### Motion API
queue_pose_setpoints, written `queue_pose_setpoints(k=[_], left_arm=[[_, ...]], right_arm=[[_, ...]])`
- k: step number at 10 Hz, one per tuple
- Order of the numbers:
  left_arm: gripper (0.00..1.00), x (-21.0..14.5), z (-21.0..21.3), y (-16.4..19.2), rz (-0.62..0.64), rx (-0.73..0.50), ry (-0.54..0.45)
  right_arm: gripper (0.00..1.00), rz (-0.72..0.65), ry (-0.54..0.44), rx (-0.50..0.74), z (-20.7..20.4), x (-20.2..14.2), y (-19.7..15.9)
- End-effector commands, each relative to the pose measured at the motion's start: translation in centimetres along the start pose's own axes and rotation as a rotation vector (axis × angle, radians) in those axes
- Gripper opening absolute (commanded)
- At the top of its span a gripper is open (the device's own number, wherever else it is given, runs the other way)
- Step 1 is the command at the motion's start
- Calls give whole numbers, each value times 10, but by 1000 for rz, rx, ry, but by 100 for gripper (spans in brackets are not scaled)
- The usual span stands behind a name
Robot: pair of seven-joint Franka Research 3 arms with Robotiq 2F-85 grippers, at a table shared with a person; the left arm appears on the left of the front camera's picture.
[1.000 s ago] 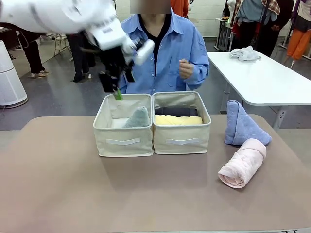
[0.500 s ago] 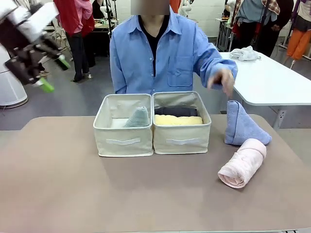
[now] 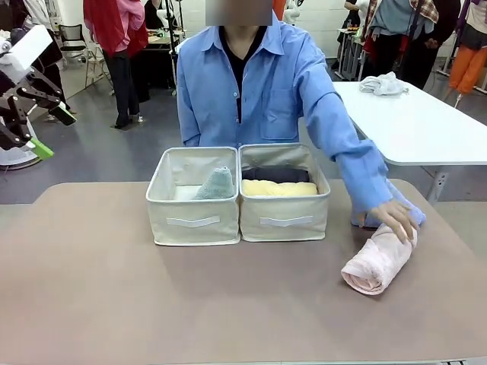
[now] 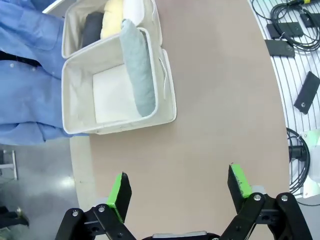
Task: Sort the towels based on their folding style.
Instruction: Pick up another triangle-folded towel from the table and place it in the left Fabric basket.
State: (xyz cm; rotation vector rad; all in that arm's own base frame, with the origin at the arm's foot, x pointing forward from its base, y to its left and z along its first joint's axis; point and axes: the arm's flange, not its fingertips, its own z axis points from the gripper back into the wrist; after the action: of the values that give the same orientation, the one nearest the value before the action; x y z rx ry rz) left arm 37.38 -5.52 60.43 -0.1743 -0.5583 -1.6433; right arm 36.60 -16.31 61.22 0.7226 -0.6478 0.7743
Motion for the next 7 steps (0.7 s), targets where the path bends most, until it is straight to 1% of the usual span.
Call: queue_pose_setpoints(k=[1,3,4,6,7], left_arm=[[100,-29,7,14,42,18,-144],[100,-95,32,33,118,63,-492],[100,-132,39,40,166,104,-620],[100,-188,33,41,223,152,-690],[100,-205,26,42,264,164,-712]], right_arm=[[100,13,-20,14,-1,1,-1],[100,13,-20,14,-1,1,-1],[100,13,-20,14,-1,1,-1],[100,13,-20,14,-1,1,-1],[100,0,0,0,0,0,0]])
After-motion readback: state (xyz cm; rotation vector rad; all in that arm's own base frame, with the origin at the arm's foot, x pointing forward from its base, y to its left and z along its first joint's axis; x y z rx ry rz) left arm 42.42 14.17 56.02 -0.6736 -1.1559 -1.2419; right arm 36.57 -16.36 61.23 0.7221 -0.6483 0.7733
